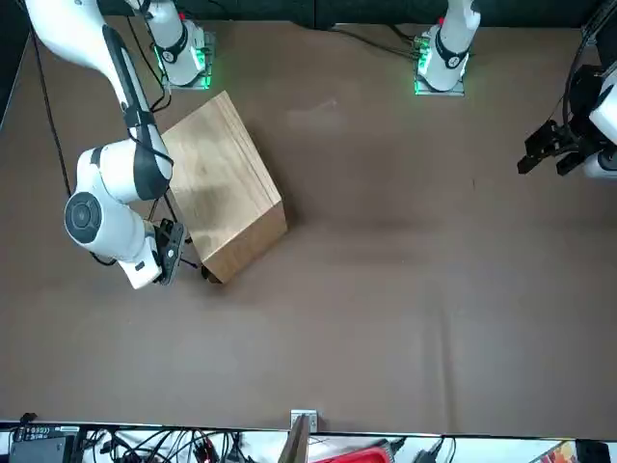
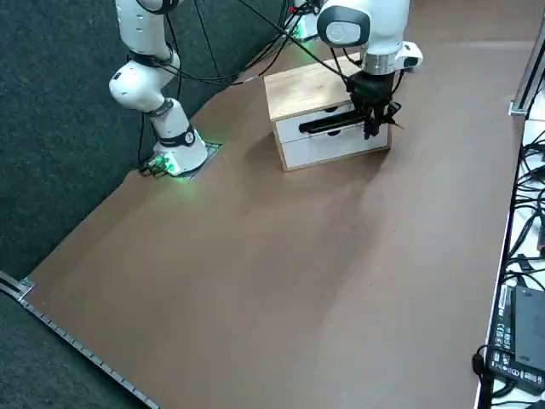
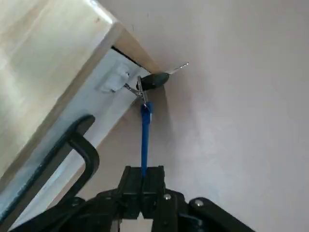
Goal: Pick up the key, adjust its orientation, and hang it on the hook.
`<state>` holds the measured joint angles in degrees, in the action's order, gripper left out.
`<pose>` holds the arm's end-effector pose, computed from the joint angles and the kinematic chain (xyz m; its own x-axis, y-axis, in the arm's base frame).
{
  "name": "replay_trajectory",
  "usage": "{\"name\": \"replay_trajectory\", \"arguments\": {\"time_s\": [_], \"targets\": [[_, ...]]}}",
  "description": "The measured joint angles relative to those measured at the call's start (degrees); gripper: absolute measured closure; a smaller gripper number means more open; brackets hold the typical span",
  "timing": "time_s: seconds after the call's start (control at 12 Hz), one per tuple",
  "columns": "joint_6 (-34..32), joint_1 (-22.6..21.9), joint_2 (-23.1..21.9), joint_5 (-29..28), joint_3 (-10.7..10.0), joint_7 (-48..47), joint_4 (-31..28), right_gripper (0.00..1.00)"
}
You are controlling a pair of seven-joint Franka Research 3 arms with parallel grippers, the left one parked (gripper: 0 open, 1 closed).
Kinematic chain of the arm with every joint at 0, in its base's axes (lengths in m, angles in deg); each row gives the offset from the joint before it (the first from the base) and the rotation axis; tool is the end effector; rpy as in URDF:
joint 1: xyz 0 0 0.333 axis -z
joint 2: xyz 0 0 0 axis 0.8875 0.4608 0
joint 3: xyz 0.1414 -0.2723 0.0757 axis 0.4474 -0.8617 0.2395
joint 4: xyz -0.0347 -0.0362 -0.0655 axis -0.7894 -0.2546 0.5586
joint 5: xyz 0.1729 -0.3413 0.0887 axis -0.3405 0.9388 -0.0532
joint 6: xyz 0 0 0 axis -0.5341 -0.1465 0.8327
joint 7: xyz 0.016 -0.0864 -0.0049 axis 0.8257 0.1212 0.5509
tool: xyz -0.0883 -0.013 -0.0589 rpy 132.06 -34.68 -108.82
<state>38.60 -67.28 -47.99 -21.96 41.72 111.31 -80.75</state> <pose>0.6588 0.1224 0.3272 0.2526 0.9675 0.0077 0.9637 -0.2508 -0.0920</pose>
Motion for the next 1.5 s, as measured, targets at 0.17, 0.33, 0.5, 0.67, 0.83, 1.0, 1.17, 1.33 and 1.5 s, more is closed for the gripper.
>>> {"name": "replay_trajectory", "arguments": {"time_s": [0.17, 0.33, 0.5, 0.67, 0.83, 1.0, 1.17, 1.33, 1.5], "targets": [[-0.1, 0.0, 0.0, 0.0, 0.0, 0.0, 0.0, 0.97], [-0.2, 0.0, 0.0, 0.0, 0.0, 0.0, -0.2, 0.97], [-0.2, 0.0, 0.0, 0.0, 0.0, 0.0, -0.3, 0.97], [-0.2, 0.1, 0.0, 0.0, 0.0, 0.0, -0.4, 0.97], [-0.2, 0.1, 0.0, 0.0, 0.0, 0.0, -0.5, 0.97], [-0.2, 0.1, 0.0, 0.0, 0.0, 0.0, -0.6, 0.97], [-0.2, 0.1, 0.0, 0.0, 0.0, 0.0, -0.7, 0.97], [-0.2, 0.1, 0.1, 0.0, -0.1, 0.0, -0.8, 0.97], [-0.2, 0.1, 0.1, 0.0, -0.1, 0.0, -0.9, 0.97]]}}
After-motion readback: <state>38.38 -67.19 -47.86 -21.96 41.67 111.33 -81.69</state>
